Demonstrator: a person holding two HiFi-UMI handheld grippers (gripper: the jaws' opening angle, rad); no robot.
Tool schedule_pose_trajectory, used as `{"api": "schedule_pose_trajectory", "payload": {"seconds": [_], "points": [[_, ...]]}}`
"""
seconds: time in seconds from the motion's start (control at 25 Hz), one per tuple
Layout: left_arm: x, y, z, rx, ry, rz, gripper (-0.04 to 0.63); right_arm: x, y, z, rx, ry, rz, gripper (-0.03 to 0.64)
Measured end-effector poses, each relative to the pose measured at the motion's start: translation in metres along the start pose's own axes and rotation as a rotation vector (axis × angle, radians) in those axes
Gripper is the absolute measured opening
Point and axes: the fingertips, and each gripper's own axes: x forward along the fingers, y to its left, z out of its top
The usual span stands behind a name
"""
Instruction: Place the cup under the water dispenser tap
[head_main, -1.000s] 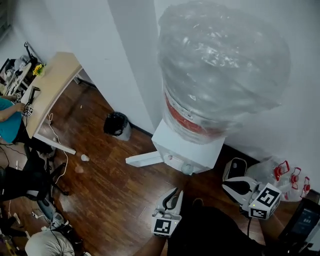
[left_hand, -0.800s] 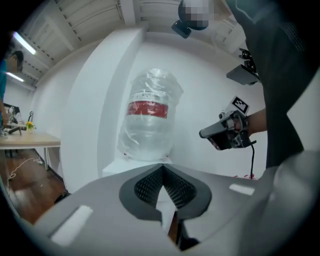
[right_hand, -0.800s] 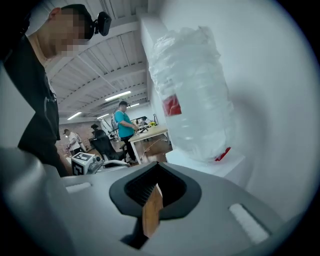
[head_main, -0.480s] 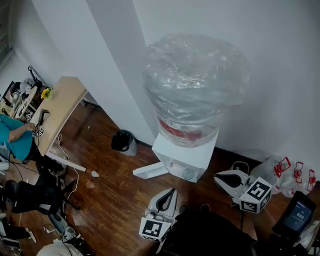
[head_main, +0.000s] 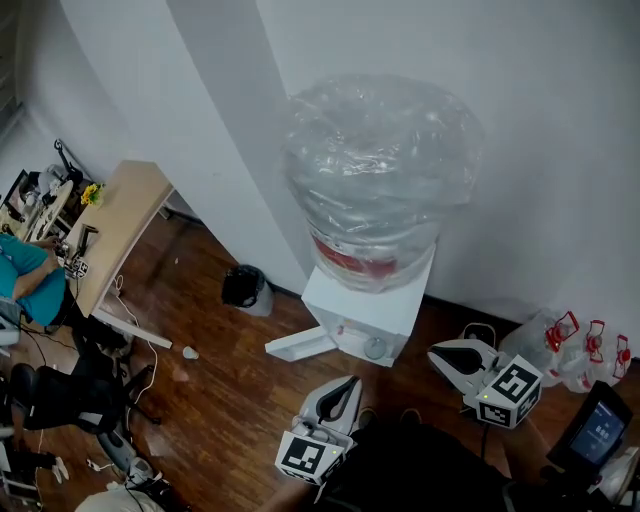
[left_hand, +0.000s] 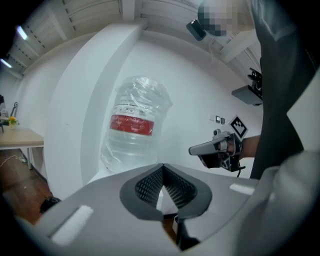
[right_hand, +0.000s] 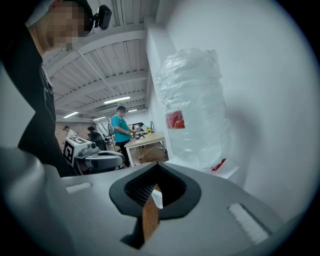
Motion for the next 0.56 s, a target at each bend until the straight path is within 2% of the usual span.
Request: {"api": "schedule_pose_trajectory", "payload": {"seconds": [0.16, 0.32, 0.44, 0.56], "points": [[0.0, -0.004, 0.012, 0.001, -0.031, -0.006, -0.001, 0.0, 0.0, 0.004, -0.003, -0.014, 0.0, 0.0], [-0.001, 0.001, 0.015, 0.031, 0.01, 0.01, -0.002, 0.001, 0.001, 0.006, -0.008, -0.019, 0.006, 0.0], [-0.001, 0.005, 0.019, 0.04, -0.02, 0.012, -0.002, 0.001, 0.001, 0.007, -0.01, -0.019, 0.005, 0.0], [-0.002, 0.006, 0.015, 0.032, -0.009, 0.009, -0.002, -0.001, 0.0, 0.009, -0.012, -0.023, 0.0, 0.0]]}}
